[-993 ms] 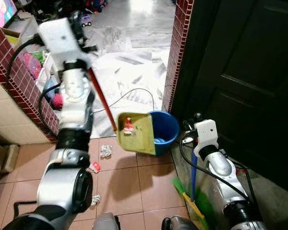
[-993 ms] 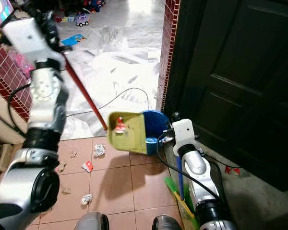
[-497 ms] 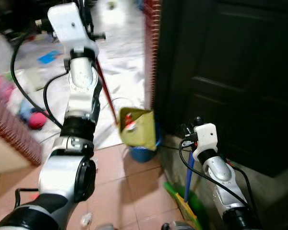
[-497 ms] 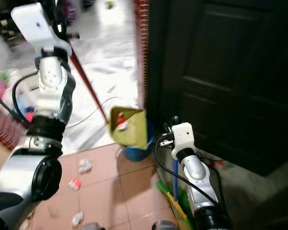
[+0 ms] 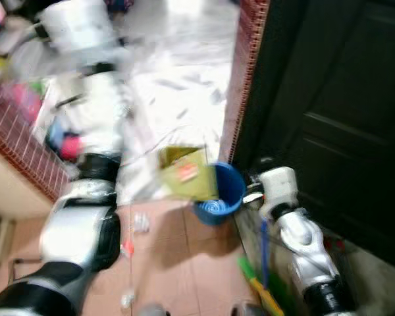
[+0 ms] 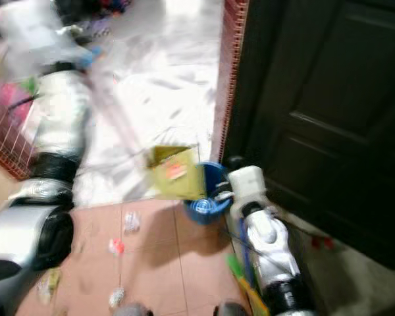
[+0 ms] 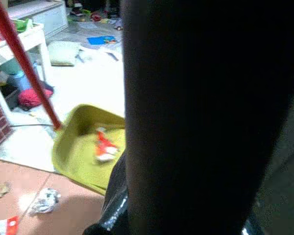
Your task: Sweep floor
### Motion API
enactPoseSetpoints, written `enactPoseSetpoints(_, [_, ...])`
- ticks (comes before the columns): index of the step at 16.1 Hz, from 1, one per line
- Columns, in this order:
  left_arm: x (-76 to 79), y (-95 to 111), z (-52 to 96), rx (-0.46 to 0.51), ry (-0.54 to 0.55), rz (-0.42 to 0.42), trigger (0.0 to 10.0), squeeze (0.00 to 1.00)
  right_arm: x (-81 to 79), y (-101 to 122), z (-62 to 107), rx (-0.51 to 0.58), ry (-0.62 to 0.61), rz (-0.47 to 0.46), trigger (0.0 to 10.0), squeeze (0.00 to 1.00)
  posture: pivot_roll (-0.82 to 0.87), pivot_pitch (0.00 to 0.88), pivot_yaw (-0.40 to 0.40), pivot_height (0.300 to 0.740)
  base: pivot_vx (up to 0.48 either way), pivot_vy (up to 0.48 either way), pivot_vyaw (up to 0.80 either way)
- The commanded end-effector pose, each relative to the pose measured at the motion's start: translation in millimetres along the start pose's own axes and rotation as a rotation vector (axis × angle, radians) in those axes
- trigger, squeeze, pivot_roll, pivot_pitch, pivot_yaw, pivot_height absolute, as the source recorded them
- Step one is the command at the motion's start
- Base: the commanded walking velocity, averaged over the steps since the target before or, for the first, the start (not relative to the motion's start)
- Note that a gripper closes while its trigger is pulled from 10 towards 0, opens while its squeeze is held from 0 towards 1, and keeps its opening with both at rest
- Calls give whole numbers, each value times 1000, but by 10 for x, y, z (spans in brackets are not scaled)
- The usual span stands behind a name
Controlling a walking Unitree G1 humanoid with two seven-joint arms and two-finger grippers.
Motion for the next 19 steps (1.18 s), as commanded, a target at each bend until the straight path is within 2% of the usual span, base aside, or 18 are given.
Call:
enactPoseSetpoints(1, [307,251,-61,112,-77,64,10000,0,77,-36,38,-11,-22,-17,10000,0,-119,0,67,740,0,405,0])
enactPoseSetpoints(3, [309,246,-61,112,-73,55,10000,0,79,-37,40,-13,-20,-16,10000,0,-118,0,66,740,0,446,0])
enactPoseSetpoints(9, [328,217,-49,106,-71,61,10000,0,66,-45,48,-18,-17,-16,10000,0,-120,0,66,740,0,0,0])
enactPoseSetpoints(15, [408,192,-36,98,-88,74,10000,0,57,-39,50,-17,-23,-21,10000,0,-122,0,75,740,0,0,0])
enactPoseSetpoints(19, [524,221,-28,134,-116,33,10000,0,84,-13,113,-11,-43,-22,10000,0,-171,0,93,740,0,0,0])
Point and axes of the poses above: a point about 5 cm out from each wrist's last joint towards the gripper, its own z axis pointing back from the gripper into the wrist, its own y axis along the axis of the wrist's last joint, x = y × z, the point moved 3 cm from there along -z, pointing out of the wrist towards the gripper, and after that the axes turned 9 degrees about z, right-handed, at the moved point
